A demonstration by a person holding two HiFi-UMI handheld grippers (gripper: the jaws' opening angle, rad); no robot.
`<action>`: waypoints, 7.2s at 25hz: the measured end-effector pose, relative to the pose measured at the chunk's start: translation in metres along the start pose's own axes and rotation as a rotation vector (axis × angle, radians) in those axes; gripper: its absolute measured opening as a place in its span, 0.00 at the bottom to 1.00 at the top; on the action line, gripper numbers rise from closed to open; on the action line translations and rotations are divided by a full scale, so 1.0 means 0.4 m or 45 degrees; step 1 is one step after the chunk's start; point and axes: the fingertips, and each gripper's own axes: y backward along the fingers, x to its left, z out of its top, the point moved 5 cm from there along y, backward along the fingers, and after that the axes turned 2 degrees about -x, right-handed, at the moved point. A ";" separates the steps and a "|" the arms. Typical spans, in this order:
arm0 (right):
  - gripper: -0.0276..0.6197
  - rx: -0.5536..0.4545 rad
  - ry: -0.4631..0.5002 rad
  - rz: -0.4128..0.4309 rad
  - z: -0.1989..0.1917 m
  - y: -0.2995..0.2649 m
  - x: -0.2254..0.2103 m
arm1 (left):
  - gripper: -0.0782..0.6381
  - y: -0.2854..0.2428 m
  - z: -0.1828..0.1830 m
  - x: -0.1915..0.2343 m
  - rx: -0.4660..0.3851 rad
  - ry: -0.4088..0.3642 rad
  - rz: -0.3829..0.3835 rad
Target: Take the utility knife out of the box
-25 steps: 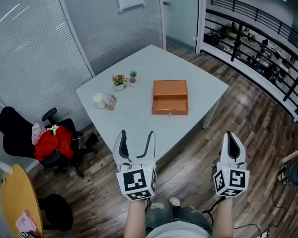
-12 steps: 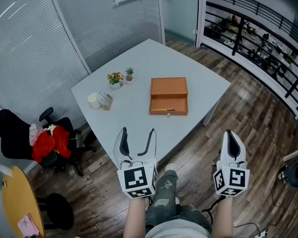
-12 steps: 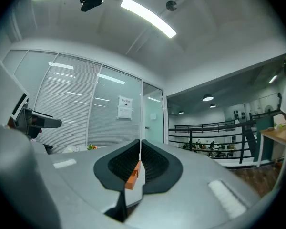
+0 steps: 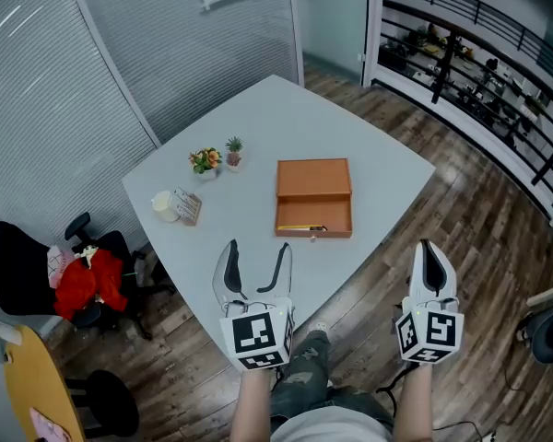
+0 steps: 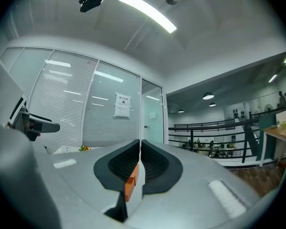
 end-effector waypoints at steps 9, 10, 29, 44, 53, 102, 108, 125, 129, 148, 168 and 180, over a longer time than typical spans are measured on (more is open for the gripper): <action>0.10 0.022 0.010 0.008 0.001 -0.222 0.006 | 0.59 -0.218 -0.018 0.049 0.072 0.001 -0.019; 0.10 0.026 0.011 0.011 -0.002 -0.244 0.006 | 0.59 -0.239 -0.022 0.053 0.080 0.001 -0.021; 0.10 0.167 0.007 0.029 -0.096 -0.493 0.010 | 0.59 -0.471 -0.147 0.098 0.261 -0.015 -0.098; 0.10 0.288 0.028 0.139 -0.175 -0.609 -0.021 | 0.59 -0.558 -0.225 0.072 0.411 -0.114 -0.136; 0.10 0.349 0.032 0.209 -0.222 -0.689 -0.068 | 0.59 -0.616 -0.316 -0.010 0.575 -0.222 -0.271; 0.10 0.639 0.030 0.181 -0.440 -0.693 -0.157 | 0.58 -0.663 -0.631 -0.183 1.181 -0.918 -1.134; 0.10 0.651 0.024 0.170 -0.453 -0.682 -0.167 | 0.55 -0.661 -0.651 -0.190 1.243 -1.047 -1.271; 0.10 0.681 -0.001 0.161 -0.479 -0.675 -0.186 | 0.34 -0.646 -0.688 -0.235 1.451 -1.081 -1.625; 0.10 0.685 -0.004 0.154 -0.480 -0.677 -0.191 | 0.33 -0.647 -0.690 -0.233 1.464 -1.054 -1.644; 0.10 0.686 -0.010 0.147 -0.480 -0.674 -0.189 | 0.20 -0.705 -0.665 -0.208 1.331 -0.821 -1.387; 0.10 0.686 -0.006 0.150 -0.477 -0.662 -0.177 | 0.40 -0.682 -0.706 -0.207 1.361 -0.815 -1.306; 0.10 0.695 -0.009 0.150 -0.482 -0.657 -0.174 | 0.32 -0.687 -0.708 -0.202 1.323 -0.836 -1.255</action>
